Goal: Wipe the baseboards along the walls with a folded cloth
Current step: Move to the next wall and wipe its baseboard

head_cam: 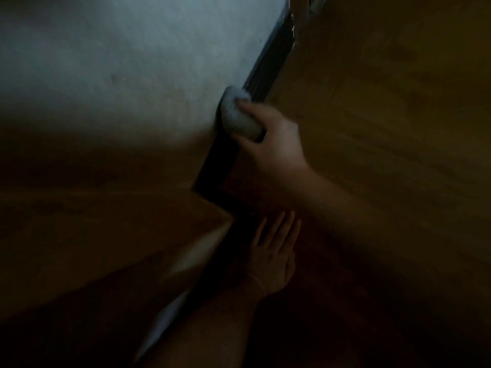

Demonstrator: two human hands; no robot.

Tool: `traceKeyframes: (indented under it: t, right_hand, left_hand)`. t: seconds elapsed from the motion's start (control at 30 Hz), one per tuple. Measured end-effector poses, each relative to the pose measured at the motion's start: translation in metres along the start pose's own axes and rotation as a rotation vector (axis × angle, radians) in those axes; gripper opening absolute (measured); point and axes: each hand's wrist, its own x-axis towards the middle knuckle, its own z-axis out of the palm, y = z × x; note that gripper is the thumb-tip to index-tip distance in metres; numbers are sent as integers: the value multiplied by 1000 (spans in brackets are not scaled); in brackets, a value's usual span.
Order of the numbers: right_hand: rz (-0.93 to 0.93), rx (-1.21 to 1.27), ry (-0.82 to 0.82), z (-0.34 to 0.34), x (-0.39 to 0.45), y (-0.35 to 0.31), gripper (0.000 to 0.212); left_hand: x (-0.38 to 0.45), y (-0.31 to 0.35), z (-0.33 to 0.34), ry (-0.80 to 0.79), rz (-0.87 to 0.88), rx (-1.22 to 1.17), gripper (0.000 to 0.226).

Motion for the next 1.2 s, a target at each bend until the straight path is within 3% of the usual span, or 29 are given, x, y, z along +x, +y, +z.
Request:
traceKeyframes:
  t: [0.1,0.3,0.53,0.73,0.8,0.9,0.97,1.03,1.2]
  right_hand:
    - [-29,40,-101,24,-29,0,49]
    - [-85,50,-367,40,-53,5,47]
    - [-103,-178,-652,17,-22,7,54]
    - [-6,-159,-703,-16,-37,20,54]
    - [89,-79,-542,-36,-50,32,53]
    - [224,-79,29,-76,-83,63,56]
    - [247,-206,289,-98,-116,85,56]
    - [248,-302,363,-107,-151,108,57]
    - [152,-491,265,-103,-206,159,69]
  left_hand:
    - [-1,0,1,-22,2,28,42]
    - [-6,2,5,-231,-86,92,38]
    - [0,-2,6,21,21,24,46]
    - [-1,-1,3,-66,0,37,67]
    - [-1,-2,1,-99,-6,44,70]
    - [0,-1,0,-120,4,37,70]
    - [1,-2,1,-123,5,23,70]
    - [0,-4,2,-132,3,24,70]
    - [0,-5,4,-140,12,19,73]
